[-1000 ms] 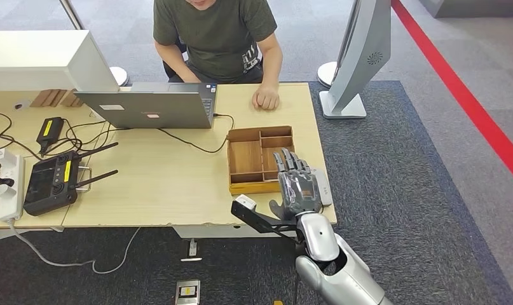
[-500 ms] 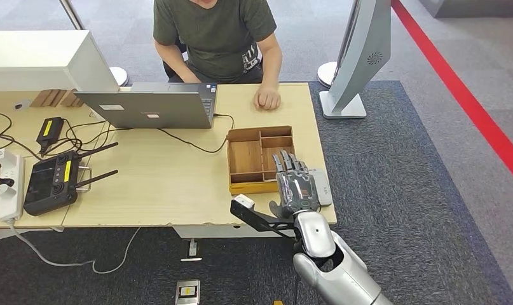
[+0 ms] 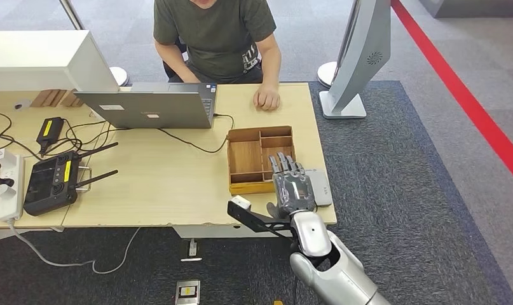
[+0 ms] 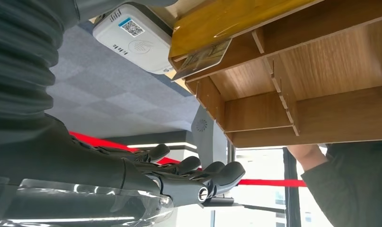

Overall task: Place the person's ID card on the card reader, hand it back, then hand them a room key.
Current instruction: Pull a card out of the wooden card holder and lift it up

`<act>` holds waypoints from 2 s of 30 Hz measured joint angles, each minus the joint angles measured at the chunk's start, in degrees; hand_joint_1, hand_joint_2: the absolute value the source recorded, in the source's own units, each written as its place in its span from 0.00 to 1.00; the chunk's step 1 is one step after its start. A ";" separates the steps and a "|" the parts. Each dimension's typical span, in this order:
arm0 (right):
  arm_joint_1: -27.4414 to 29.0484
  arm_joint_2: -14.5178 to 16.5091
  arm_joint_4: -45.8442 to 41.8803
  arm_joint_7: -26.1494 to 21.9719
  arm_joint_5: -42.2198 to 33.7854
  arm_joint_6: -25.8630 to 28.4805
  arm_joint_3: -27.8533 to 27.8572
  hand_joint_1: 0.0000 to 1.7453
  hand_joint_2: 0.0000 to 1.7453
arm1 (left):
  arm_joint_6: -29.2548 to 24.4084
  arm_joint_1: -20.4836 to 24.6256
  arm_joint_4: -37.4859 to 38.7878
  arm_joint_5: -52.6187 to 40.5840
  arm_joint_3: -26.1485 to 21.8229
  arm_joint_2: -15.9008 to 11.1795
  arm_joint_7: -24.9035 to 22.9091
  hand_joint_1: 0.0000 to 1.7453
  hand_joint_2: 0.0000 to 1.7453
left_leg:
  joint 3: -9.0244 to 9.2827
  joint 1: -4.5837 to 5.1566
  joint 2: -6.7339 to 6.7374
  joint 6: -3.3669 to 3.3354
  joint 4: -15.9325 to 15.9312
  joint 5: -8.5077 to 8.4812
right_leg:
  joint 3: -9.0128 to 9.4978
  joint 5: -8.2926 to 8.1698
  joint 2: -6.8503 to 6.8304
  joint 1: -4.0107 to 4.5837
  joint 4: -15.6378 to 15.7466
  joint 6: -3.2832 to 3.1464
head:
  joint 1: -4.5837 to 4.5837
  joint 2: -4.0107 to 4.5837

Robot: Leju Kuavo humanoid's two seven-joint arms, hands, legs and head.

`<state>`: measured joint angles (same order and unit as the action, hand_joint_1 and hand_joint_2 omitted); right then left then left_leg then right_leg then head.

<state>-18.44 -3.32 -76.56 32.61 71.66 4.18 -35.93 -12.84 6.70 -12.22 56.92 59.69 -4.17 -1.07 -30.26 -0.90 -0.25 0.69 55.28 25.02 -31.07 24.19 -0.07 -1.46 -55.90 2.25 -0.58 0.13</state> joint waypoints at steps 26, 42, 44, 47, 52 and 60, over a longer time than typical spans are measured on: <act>-0.95 0.17 1.09 1.27 1.85 -2.71 -0.78 0.00 1.00 | 0.64 0.00 0.00 -0.46 0.00 0.00 0.07 0.00 0.00 | 0.00 0.00 0.00 0.00 0.00 0.00 | 0.00 0.00 0.00 0.00 0.00 0.00 | -0.01 -0.01; -1.22 -0.13 1.04 1.96 2.72 -4.59 -0.99 0.00 1.00 | 1.08 0.00 0.00 -1.06 0.00 -0.02 -0.07 0.00 0.00 | 0.00 0.00 0.00 0.00 0.00 0.00 | 0.00 0.00 0.00 0.00 0.00 0.00 | -0.01 -0.01; -1.27 -0.17 1.05 1.98 2.87 -4.88 -1.02 0.00 1.00 | 1.09 0.00 0.00 -1.08 0.00 -0.02 -0.07 0.00 0.00 | 0.00 0.00 0.00 0.00 0.00 0.00 | 0.00 0.00 0.00 0.00 0.00 0.00 | -0.01 -0.02; -1.36 -0.20 1.07 1.99 2.99 -5.19 -1.08 0.00 1.00 | 1.10 0.00 0.00 -1.08 0.00 -0.02 -0.07 0.00 0.00 | 0.00 0.00 0.00 0.00 0.00 0.00 | 0.00 0.00 0.00 0.00 0.00 0.00 | -0.01 -0.01; -1.51 -0.19 1.07 2.00 3.21 -5.42 -1.27 0.00 1.00 | 1.35 0.00 0.00 -1.08 0.00 -0.02 -0.18 0.00 0.00 | 0.00 0.00 0.00 0.00 0.00 0.00 | -0.01 0.00 0.00 0.00 0.00 0.00 | -0.01 0.00; -1.54 -0.21 1.05 2.33 3.50 -6.20 -1.66 0.00 1.00 | 1.51 0.00 0.00 -1.06 0.00 -0.02 -0.44 0.00 0.00 | 0.00 0.00 0.00 0.00 0.00 0.00 | -0.01 0.00 0.00 0.00 0.00 0.00 | -0.01 0.00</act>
<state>-19.97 -3.53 -75.50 34.94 75.15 -2.02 -37.59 -11.32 6.70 -12.22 55.86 59.69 -4.20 -1.51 -30.26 -0.90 -0.25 0.69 55.28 25.01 -31.08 24.19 -0.07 -1.46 -55.90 2.25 -0.59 0.13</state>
